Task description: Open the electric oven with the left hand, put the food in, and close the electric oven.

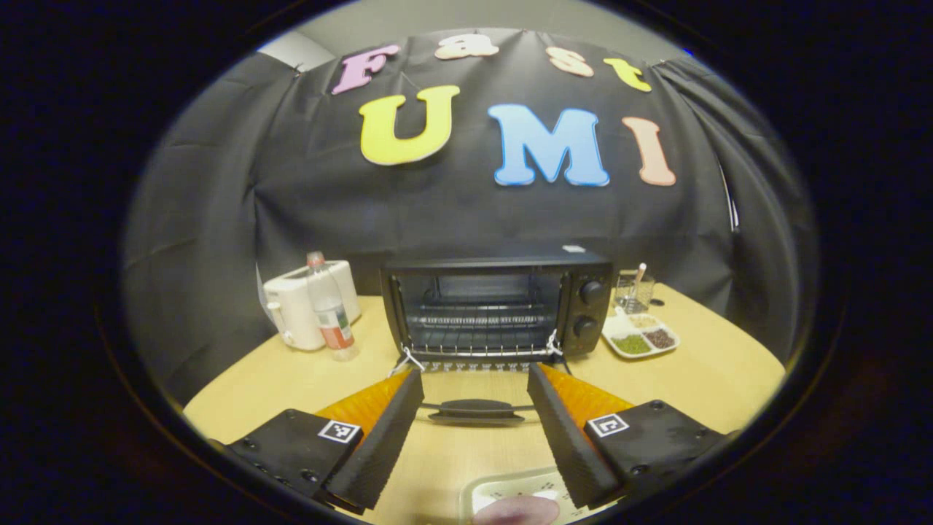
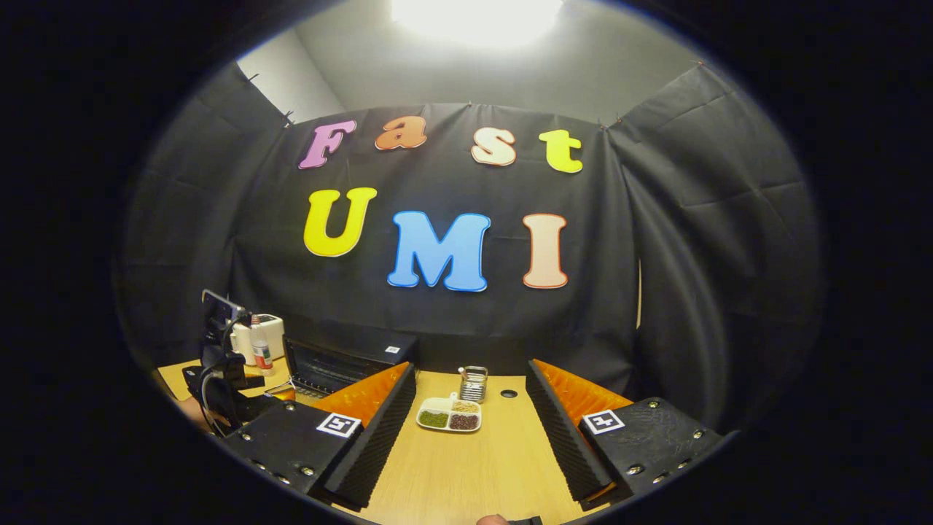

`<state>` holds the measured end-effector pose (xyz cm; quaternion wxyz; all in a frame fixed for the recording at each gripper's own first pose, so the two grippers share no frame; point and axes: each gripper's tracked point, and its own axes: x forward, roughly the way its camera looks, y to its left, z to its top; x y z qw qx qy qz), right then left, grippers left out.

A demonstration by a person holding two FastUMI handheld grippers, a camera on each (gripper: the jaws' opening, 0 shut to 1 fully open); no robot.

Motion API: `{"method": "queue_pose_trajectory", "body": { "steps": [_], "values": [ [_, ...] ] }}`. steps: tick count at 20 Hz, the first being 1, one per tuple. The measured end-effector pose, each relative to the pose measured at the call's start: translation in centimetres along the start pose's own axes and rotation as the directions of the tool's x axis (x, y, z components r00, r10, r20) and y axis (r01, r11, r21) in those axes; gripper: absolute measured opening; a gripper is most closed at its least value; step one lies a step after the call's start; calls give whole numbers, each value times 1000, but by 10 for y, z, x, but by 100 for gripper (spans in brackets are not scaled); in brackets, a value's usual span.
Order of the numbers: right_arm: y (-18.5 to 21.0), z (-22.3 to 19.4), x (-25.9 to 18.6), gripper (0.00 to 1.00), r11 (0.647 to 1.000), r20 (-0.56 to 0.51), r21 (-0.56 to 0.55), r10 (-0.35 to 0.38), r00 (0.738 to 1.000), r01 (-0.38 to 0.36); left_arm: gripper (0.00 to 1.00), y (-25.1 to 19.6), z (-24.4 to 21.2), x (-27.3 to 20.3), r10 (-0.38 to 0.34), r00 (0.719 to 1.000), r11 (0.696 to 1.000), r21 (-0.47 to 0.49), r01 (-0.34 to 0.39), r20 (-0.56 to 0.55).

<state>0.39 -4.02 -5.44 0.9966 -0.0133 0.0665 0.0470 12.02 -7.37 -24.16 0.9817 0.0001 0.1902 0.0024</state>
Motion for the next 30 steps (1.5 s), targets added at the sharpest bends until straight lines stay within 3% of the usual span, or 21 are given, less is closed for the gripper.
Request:
{"method": "queue_pose_trajectory", "body": {
  "steps": [1,4,5,8,10,12,15,17,19,21,23,25,30],
  "values": [
    [7,-2,0,95,999,2,16,32,999,-32,91,5,16,-16,12,999,1000,-4,-12,35],
    [27,-20,10,95,990,-19,46,135,991,-134,90,20,63,-67,44,990,999,-5,-44,132],
    [33,-27,14,95,986,-36,54,163,986,-161,100,27,73,-82,54,986,999,-1,-55,156],
    [53,-50,20,95,969,-99,91,239,966,-230,100,51,100,-116,93,973,995,7,-97,210],
    [70,-70,22,95,950,-169,118,305,937,-288,100,66,110,-130,117,968,993,-4,-119,223],
    [95,-94,23,95,914,-264,178,402,877,-365,100,79,123,-143,138,959,990,-30,-135,247],
    [122,-127,18,95,854,-371,321,512,775,-410,100,101,138,-162,173,943,985,-29,-172,286],
    [143,-146,16,98,814,-430,417,568,701,-404,97,112,142,-171,188,937,982,-37,-185,294],
    [157,-162,19,98,789,-471,480,600,646,-383,90,126,142,-177,205,935,979,-60,-196,288],
    [174,-178,21,98,751,-511,555,647,567,-357,100,138,136,-180,225,938,974,-68,-215,264],
    [189,-194,18,98,715,-544,624,687,481,-315,100,150,135,-183,241,935,971,-65,-232,259],
    [199,-211,20,96,700,-575,660,704,417,-274,100,158,135,-186,252,933,968,-70,-242,258],
    [223,-255,15,96,707,-664,681,706,246,-191,100,186,127,-191,300,922,954,-90,-286,244]
  ]
}}
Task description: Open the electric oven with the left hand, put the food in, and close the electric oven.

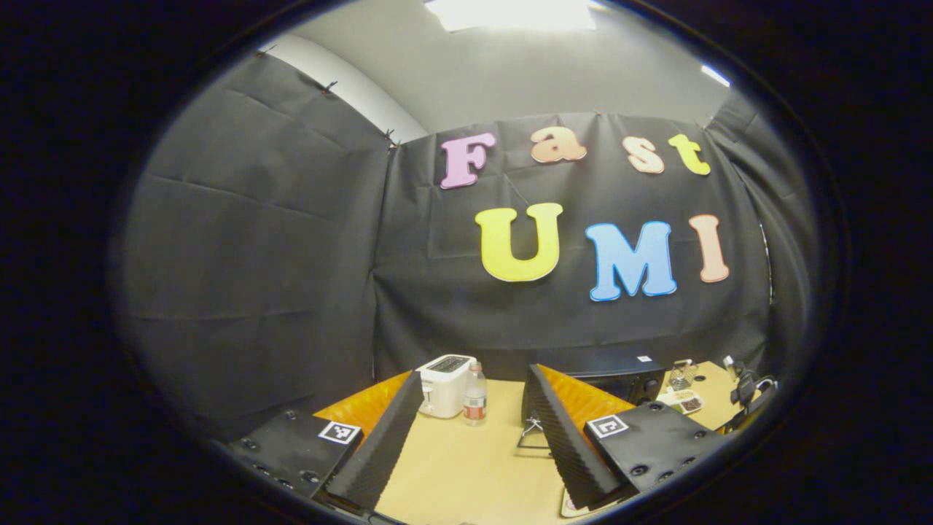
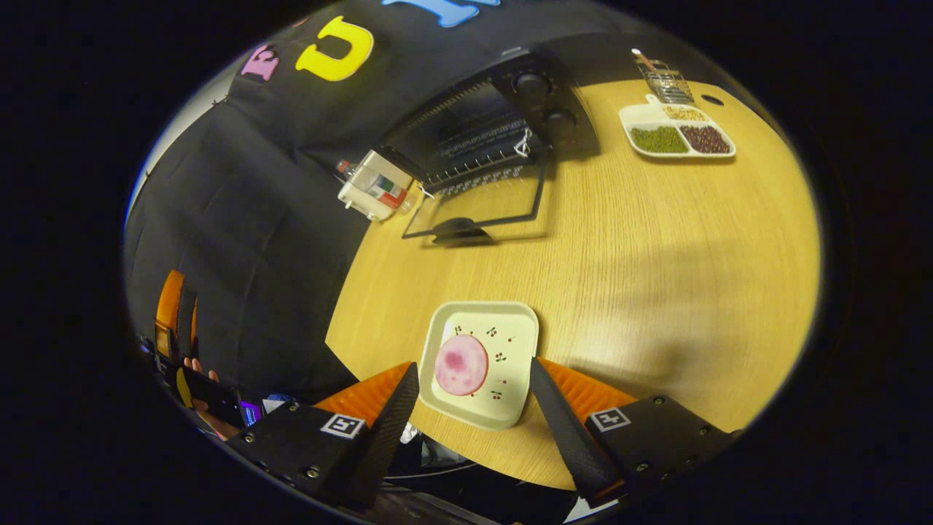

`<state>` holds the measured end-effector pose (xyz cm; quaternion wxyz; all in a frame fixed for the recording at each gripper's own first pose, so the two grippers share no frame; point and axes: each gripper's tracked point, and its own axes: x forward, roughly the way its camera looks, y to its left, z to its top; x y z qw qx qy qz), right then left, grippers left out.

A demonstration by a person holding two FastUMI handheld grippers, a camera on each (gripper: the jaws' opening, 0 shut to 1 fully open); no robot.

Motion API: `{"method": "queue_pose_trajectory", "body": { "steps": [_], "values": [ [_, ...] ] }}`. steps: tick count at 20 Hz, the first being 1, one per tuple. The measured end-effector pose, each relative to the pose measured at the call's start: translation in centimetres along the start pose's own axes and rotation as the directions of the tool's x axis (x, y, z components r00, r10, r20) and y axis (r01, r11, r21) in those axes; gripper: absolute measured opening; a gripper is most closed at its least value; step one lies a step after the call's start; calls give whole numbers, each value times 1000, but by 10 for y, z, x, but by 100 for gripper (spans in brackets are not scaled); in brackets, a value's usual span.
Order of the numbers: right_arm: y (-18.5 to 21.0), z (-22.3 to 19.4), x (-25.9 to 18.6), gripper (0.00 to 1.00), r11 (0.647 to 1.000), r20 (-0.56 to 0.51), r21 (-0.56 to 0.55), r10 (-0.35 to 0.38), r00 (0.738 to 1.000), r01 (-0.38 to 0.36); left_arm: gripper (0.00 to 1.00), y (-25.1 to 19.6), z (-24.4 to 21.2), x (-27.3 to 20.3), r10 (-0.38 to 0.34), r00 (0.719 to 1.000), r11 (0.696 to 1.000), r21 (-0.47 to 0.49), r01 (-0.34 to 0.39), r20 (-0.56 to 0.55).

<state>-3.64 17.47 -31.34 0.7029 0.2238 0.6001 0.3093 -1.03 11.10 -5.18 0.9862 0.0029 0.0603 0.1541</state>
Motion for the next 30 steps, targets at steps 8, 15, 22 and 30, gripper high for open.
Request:
{"method": "queue_pose_trajectory", "body": {
  "steps": [8,15,22,30],
  "values": [
    [-25,-18,39,60,991,-161,110,-62,985,80,100,42,-11,4,65,998,998,12,-65,-19],
    [-50,-18,44,16,975,-186,143,-143,972,171,100,51,-17,12,69,997,998,-12,-69,-20],
    [-41,-19,40,0,976,-144,161,-123,982,146,100,49,-17,17,56,998,998,-19,-56,-8],
    [-48,15,8,0,962,-34,271,-33,999,41,100,50,-14,25,45,999,998,-34,-45,10]
  ]
}}
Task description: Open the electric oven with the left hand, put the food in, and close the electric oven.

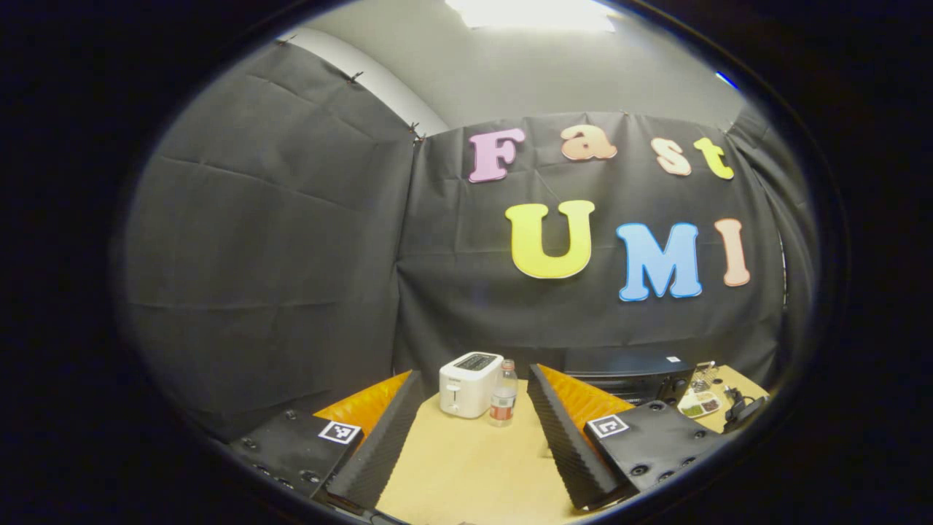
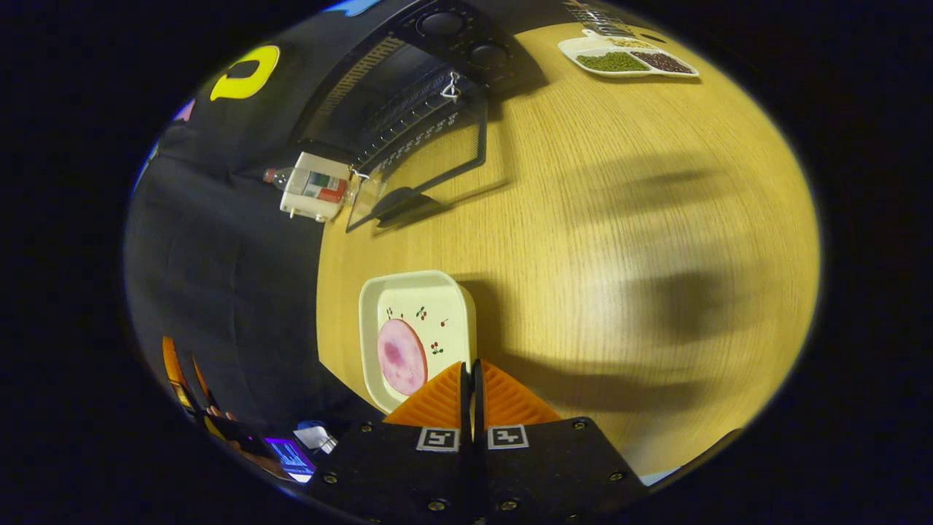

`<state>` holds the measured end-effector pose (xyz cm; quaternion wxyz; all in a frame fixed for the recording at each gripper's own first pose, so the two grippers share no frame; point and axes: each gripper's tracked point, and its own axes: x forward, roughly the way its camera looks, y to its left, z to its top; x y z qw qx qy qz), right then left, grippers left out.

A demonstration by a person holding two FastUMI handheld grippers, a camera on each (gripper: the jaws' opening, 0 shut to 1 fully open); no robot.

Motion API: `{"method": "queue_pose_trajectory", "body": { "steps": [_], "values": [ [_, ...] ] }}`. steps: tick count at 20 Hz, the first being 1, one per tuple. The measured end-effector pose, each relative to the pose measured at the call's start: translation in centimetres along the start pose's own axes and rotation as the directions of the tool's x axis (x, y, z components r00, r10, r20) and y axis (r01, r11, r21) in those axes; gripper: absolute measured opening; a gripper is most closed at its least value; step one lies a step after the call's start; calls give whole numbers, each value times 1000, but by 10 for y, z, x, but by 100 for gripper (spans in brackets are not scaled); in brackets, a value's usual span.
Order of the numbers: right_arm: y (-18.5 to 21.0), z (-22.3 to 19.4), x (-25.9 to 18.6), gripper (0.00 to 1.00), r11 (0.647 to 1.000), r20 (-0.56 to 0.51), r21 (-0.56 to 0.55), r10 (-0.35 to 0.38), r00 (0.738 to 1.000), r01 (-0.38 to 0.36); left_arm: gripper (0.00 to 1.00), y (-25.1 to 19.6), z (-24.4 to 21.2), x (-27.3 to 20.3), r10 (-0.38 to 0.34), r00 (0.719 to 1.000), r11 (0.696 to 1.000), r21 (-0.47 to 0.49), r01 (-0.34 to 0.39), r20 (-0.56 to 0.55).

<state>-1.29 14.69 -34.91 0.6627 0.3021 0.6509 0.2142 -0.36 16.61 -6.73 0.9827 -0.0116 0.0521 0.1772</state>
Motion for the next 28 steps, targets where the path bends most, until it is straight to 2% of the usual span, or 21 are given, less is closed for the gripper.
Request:
{"method": "queue_pose_trajectory", "body": {
  "steps": [5,8,11,16,17,18,20,23,25,28],
  "values": [
    [2,51,-34,0,992,129,121,10,992,-25,100,-7,-9,18,-24,1000,998,-51,23,-4],
    [10,68,-41,0,983,202,178,-1,979,-35,93,-4,-11,31,-30,1000,998,-53,30,0],
    [28,94,-36,0,963,272,261,-15,962,-58,100,3,-10,42,-28,1000,998,-47,28,9],
    [42,133,-12,0,910,368,399,-49,928,-111,100,19,-9,68,-22,1000,998,-51,23,20],
    [47,139,-7,0,899,379,421,-53,924,-121,97,23,-11,73,-21,1000,999,-48,22,18],
    [49,144,-3,0,888,388,442,-60,920,-128,100,27,-11,79,-21,1000,999,-48,22,16],
    [51,154,2,0,867,408,478,-74,910,-144,90,33,-7,89,-24,999,998,-60,26,24],
    [53,172,11,0,810,461,553,-102,882,-195,100,43,-4,106,-21,999,998,-54,23,34],
    [60,187,15,0,770,505,585,-99,857,-256,100,52,-4,113,-21,999,999,-43,22,32],
    [66,205,21,0,742,556,601,-119,823,-299,100,63,-7,121,-12,1000,999,-46,13,19]
  ]
}}
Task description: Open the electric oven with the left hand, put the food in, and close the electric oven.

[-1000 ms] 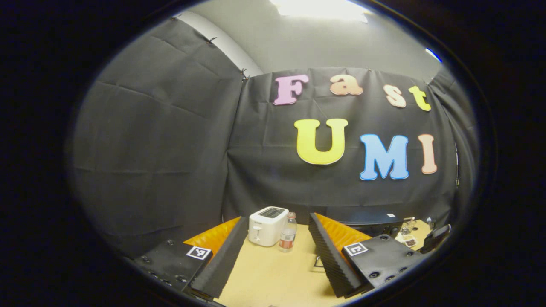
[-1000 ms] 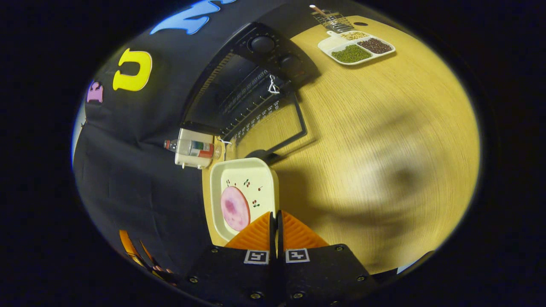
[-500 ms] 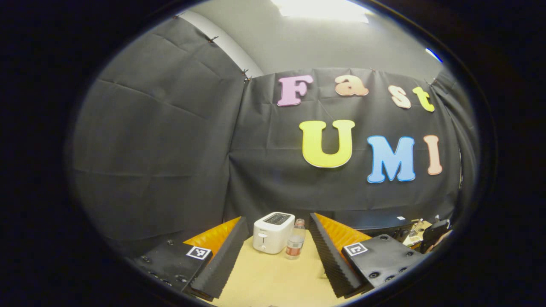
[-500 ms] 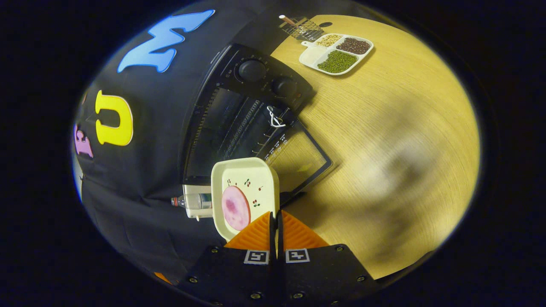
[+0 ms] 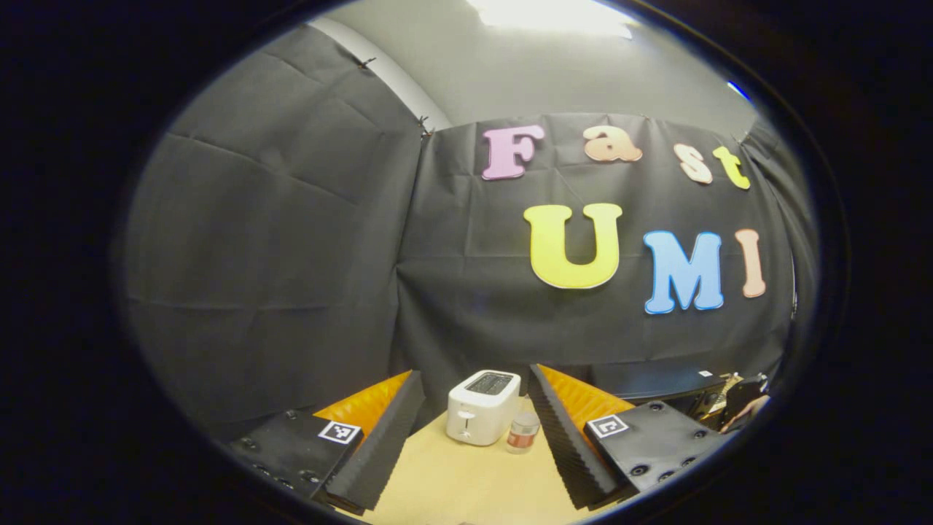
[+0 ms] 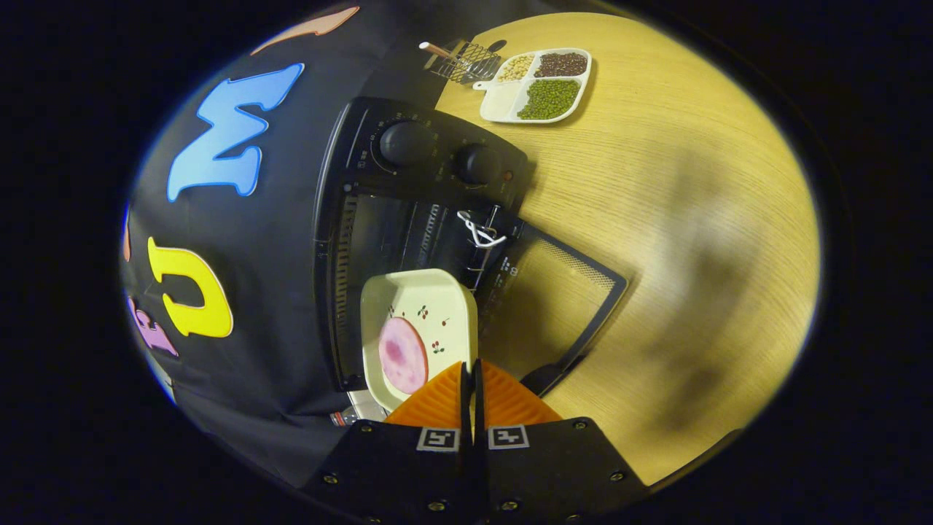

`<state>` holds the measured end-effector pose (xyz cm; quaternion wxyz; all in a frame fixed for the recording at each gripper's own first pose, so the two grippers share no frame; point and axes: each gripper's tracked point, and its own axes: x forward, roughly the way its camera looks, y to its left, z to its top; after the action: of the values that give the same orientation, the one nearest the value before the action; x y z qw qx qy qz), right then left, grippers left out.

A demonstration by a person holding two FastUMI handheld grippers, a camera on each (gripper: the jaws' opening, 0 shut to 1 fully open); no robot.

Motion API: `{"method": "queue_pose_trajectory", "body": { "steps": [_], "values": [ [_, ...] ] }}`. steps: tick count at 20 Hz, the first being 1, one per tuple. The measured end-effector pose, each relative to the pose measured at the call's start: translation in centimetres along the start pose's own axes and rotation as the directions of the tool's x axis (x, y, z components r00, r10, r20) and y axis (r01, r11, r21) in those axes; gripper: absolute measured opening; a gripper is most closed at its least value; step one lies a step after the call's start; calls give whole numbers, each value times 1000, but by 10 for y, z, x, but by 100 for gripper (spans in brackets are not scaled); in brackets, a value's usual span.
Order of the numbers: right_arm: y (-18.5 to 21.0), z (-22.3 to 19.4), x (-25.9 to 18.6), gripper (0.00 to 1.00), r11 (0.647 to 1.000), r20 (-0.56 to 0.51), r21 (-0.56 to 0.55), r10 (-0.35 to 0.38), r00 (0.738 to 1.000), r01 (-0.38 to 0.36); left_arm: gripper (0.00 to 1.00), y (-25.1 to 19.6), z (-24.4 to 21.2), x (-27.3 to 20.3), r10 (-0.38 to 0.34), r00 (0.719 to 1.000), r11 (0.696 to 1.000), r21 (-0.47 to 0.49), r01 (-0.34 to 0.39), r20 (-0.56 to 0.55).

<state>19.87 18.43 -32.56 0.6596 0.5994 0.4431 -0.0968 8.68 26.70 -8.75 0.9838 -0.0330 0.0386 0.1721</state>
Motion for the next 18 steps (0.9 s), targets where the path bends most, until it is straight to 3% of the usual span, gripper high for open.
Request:
{"method": "queue_pose_trajectory", "body": {
  "steps": [1,3,6,12,14,16,18],
  "values": [
    [2,1,5,0,1000,12,18,-3,1000,3,100,2,-2,3,1,1000,1000,-2,-1,-6],
    [8,4,17,0,997,35,77,3,999,-6,90,7,-4,5,0,1000,1000,8,0,-9],
    [17,16,33,0,990,95,137,13,995,-26,100,16,-9,10,10,1000,1000,29,-9,-23],
    [31,39,58,1,967,203,247,18,979,-69,93,34,-15,11,42,998,998,40,-40,-43],
    [32,39,64,1,964,208,259,9,978,-64,100,37,-14,11,51,998,998,44,-49,-45],
    [37,38,69,0,961,225,262,25,974,-85,90,38,-12,11,54,998,997,52,-51,-45],
    [47,36,70,7,954,226,265,77,971,-137,100,36,-13,11,55,997,997,65,-52,-45]
  ]
}}
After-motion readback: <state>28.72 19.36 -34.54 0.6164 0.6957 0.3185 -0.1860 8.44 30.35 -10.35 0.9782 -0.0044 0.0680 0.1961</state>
